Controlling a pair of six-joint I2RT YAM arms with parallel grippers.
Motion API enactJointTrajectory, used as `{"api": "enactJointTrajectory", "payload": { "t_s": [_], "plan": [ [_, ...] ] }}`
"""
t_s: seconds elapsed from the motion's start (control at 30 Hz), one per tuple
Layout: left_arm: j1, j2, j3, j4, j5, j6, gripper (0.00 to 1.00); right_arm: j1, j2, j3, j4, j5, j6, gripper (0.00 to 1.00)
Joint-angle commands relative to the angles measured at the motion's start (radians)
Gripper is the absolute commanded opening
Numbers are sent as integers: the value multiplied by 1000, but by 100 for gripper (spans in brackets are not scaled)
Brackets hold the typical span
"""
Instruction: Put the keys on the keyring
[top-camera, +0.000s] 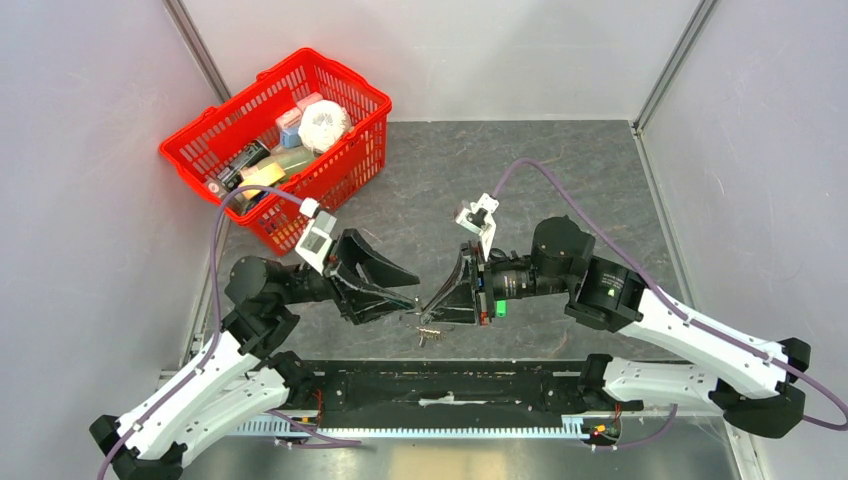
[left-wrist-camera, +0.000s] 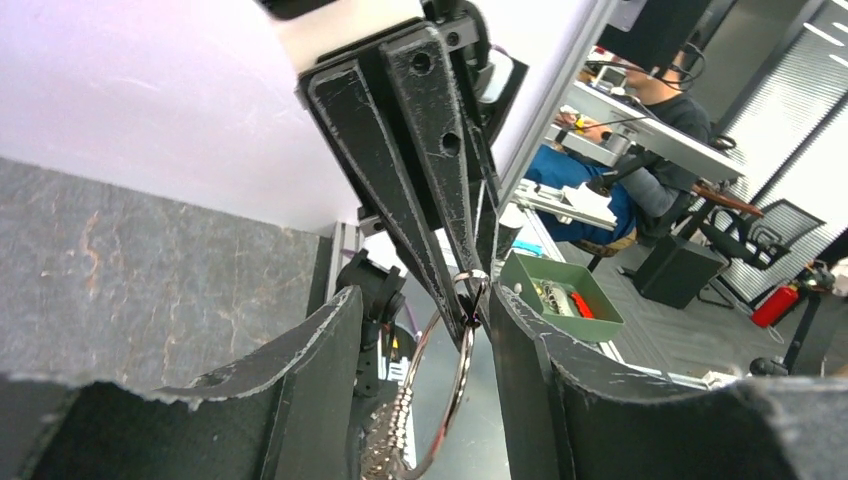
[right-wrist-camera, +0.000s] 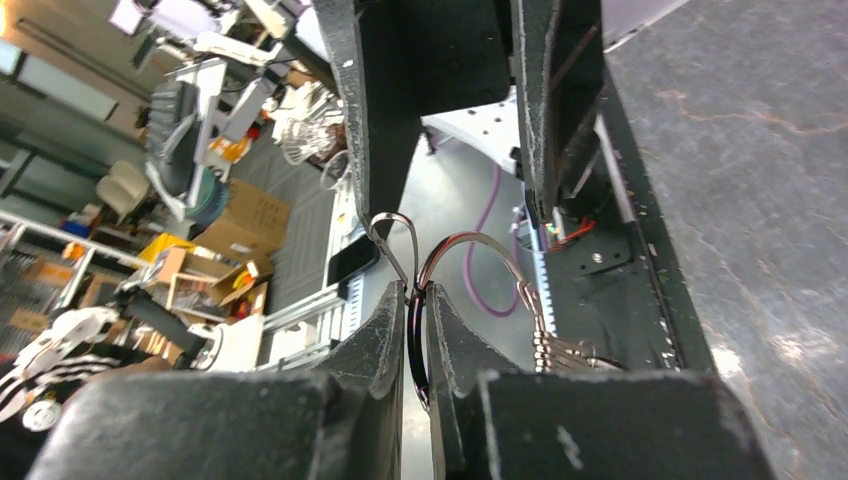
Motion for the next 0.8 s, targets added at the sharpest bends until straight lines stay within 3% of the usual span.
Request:
{"api": "enactJointTrajectory", "payload": {
  "t_s": [0.0,0.4,0.57,0.77],
  "plan": [
    [-3,-9,-34,251,81,-99,56,5,5,28,163,-161,61,0],
    [-4,-7,-77,594,141,-294,56,4,54,-3,429,-306,197,0],
    [-4,-10,-75,618,131,-310,56,5,96,-25,599,-363,282,0],
    [-4,-2,-62,627,121,-317,56,5,131,-28,664,-392,303,0]
  ]
}}
